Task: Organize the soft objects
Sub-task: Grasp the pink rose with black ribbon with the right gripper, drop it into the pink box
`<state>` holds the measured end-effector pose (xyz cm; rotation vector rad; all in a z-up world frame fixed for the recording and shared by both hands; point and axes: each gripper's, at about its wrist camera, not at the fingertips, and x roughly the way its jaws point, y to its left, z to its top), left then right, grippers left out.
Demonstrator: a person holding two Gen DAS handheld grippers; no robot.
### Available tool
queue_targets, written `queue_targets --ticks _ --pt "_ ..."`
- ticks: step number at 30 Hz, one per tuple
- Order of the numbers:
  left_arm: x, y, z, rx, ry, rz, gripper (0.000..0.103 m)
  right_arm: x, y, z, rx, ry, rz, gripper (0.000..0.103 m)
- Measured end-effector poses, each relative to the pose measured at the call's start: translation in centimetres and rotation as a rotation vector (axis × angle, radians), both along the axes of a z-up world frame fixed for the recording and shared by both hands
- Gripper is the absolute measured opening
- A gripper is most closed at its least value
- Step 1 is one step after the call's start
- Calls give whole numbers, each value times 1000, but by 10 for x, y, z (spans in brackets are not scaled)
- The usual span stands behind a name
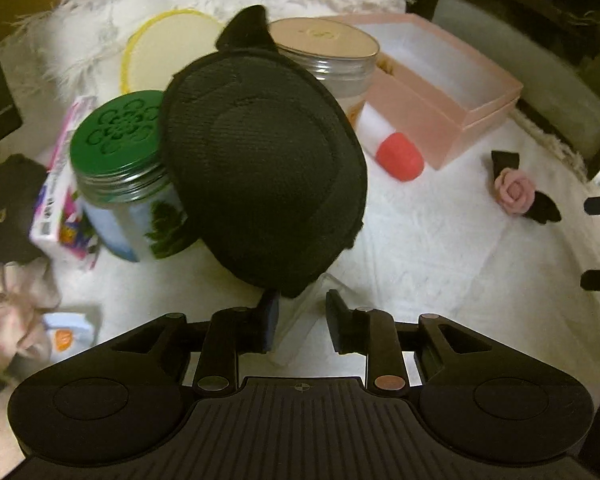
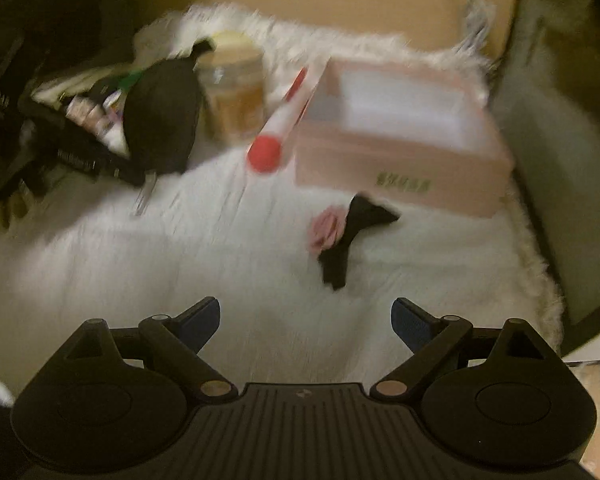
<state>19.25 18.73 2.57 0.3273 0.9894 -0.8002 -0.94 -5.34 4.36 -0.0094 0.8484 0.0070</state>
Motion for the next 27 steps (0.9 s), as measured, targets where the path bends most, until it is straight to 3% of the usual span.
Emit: queue_targets --ticks 4,8,11,13,21,25,27 --pt "-13 -3 -3 -16 -31 -79 29 7 1 9 14 -41 -66 93" --pt "-37 -6 -4 20 -89 -148 28 27 -6 3 21 -55 -77 88" --pt "-48 -6 -4 -3 -38 -140 29 46 -12 -7 24 -47 -112 82" --pt "-50 -8 -4 -30 3 -147 23 55 -15 -12 26 -52 -133 81" --pt "-51 -21 -7 -78 -24 96 21 76 -25 -34 53 -1 -153 67" --pt "-65 -33 -8 -40 -107 121 19 78 -22 -40 36 19 -125 54" --pt "-73 -37 -10 -27 -155 133 19 78 -18 -39 24 14 -92 40"
